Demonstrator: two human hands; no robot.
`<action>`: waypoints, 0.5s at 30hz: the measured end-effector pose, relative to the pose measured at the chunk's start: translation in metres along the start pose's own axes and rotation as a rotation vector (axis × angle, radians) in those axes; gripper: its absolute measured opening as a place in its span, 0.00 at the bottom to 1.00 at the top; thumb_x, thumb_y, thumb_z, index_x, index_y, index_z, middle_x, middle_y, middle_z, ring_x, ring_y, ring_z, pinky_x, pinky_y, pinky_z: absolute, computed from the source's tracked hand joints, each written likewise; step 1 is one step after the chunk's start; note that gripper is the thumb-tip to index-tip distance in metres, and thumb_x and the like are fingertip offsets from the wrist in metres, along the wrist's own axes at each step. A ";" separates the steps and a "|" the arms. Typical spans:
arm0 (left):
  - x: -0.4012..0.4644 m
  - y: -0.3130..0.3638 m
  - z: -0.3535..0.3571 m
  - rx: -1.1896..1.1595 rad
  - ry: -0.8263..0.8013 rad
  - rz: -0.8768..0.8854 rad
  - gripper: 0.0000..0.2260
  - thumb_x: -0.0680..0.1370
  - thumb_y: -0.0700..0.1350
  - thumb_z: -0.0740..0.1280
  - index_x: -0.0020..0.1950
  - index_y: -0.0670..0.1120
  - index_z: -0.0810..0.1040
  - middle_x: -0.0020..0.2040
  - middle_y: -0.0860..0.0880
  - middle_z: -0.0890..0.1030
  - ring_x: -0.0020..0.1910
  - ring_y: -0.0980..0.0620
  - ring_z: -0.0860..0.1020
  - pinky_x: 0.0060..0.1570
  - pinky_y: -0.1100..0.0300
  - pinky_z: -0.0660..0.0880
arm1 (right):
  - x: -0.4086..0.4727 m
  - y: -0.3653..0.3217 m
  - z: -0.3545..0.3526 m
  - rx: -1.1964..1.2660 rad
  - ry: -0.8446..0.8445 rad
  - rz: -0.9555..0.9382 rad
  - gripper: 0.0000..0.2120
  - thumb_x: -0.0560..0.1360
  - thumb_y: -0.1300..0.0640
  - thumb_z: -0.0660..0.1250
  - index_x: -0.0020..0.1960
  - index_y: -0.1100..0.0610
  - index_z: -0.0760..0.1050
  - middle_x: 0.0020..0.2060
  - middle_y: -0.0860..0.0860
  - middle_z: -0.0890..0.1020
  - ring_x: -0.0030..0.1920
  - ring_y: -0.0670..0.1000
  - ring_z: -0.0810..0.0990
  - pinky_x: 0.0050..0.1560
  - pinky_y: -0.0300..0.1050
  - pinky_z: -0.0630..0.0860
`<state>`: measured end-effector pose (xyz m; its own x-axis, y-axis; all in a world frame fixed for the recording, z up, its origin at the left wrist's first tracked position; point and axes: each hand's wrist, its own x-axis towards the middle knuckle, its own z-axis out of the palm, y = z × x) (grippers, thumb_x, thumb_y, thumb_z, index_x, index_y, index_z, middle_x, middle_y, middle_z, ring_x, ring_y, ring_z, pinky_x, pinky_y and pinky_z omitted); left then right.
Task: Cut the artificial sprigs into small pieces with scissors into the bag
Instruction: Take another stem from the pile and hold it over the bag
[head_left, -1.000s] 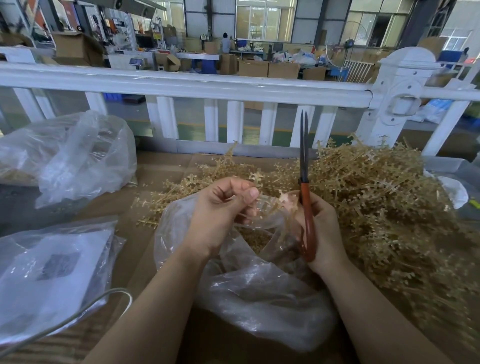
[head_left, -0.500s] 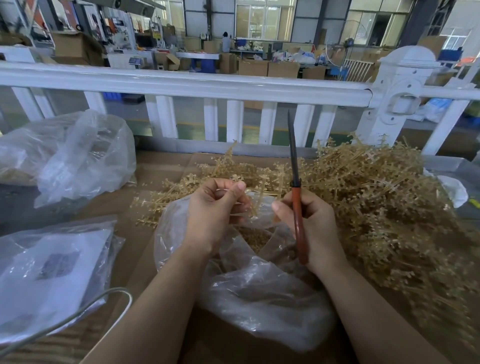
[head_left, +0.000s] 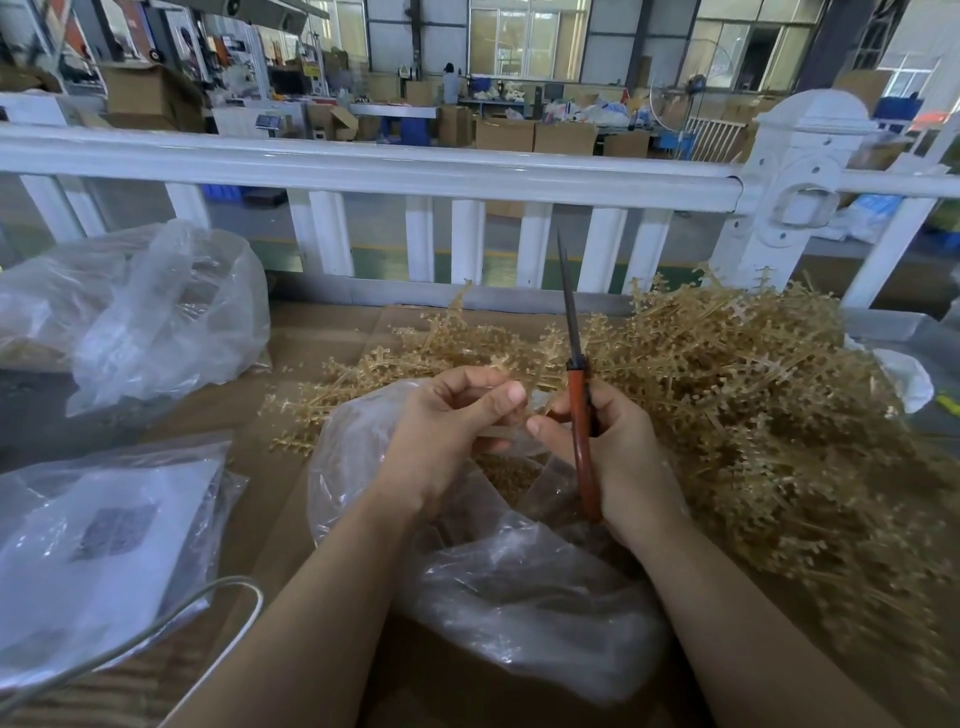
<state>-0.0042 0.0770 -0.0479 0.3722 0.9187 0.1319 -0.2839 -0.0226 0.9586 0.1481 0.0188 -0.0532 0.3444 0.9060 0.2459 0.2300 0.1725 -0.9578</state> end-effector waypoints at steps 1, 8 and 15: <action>0.000 0.000 0.000 0.018 -0.020 -0.019 0.16 0.67 0.48 0.75 0.52 0.44 0.81 0.41 0.46 0.85 0.40 0.52 0.83 0.35 0.62 0.79 | 0.000 0.000 0.000 -0.002 0.005 -0.003 0.11 0.71 0.60 0.79 0.43 0.51 0.77 0.37 0.48 0.83 0.39 0.47 0.81 0.43 0.40 0.77; 0.004 -0.006 -0.004 0.041 -0.002 -0.119 0.03 0.71 0.38 0.74 0.41 0.45 0.86 0.34 0.46 0.84 0.32 0.54 0.82 0.32 0.65 0.78 | 0.000 0.003 0.001 -0.057 -0.008 -0.040 0.11 0.72 0.59 0.79 0.43 0.50 0.77 0.32 0.41 0.81 0.33 0.38 0.78 0.37 0.31 0.74; 0.008 -0.002 -0.011 -0.229 0.222 -0.047 0.03 0.71 0.42 0.74 0.42 0.44 0.83 0.37 0.47 0.84 0.35 0.55 0.83 0.36 0.64 0.79 | -0.006 0.000 -0.002 -0.078 0.026 -0.157 0.19 0.69 0.38 0.76 0.50 0.48 0.74 0.39 0.37 0.81 0.42 0.37 0.80 0.43 0.27 0.72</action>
<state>-0.0109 0.0885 -0.0518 0.1948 0.9808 0.0061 -0.4715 0.0882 0.8774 0.1477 0.0127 -0.0539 0.3217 0.8600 0.3962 0.3525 0.2795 -0.8931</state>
